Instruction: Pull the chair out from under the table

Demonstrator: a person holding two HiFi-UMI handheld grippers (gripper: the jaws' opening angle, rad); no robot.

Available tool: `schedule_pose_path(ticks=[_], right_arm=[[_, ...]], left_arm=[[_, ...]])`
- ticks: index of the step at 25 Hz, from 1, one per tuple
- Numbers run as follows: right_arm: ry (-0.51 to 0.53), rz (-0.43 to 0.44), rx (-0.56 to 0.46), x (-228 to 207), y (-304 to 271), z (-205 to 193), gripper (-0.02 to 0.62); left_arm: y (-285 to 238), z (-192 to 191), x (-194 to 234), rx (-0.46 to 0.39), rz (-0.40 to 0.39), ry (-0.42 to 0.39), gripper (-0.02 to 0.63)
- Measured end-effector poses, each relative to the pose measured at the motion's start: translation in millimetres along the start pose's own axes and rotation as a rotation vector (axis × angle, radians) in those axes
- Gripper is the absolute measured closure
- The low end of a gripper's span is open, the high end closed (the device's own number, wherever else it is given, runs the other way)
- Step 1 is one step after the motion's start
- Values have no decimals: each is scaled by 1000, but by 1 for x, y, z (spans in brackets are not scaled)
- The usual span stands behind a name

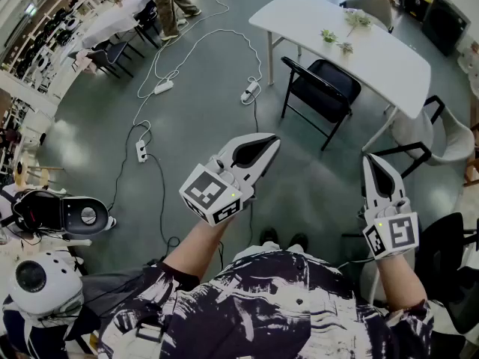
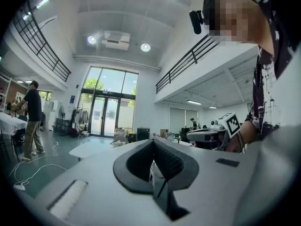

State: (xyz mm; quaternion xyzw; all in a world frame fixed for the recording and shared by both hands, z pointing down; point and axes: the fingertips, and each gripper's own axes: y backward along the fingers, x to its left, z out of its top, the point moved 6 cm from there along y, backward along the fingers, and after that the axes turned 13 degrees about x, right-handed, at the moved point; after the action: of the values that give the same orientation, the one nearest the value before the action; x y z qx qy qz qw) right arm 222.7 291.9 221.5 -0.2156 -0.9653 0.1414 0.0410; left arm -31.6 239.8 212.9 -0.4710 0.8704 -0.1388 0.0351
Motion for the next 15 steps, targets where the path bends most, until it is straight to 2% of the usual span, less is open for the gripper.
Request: schedule_pose_path(ticks=[12,15], right_arm=[[9,5,3,-5,0,-3,595],[11,39,-44,-3,-1,0,594]], left_arm=[[-6,2,-1,5,0,-1,601],[-2,4,0,-10,7,-15,600]])
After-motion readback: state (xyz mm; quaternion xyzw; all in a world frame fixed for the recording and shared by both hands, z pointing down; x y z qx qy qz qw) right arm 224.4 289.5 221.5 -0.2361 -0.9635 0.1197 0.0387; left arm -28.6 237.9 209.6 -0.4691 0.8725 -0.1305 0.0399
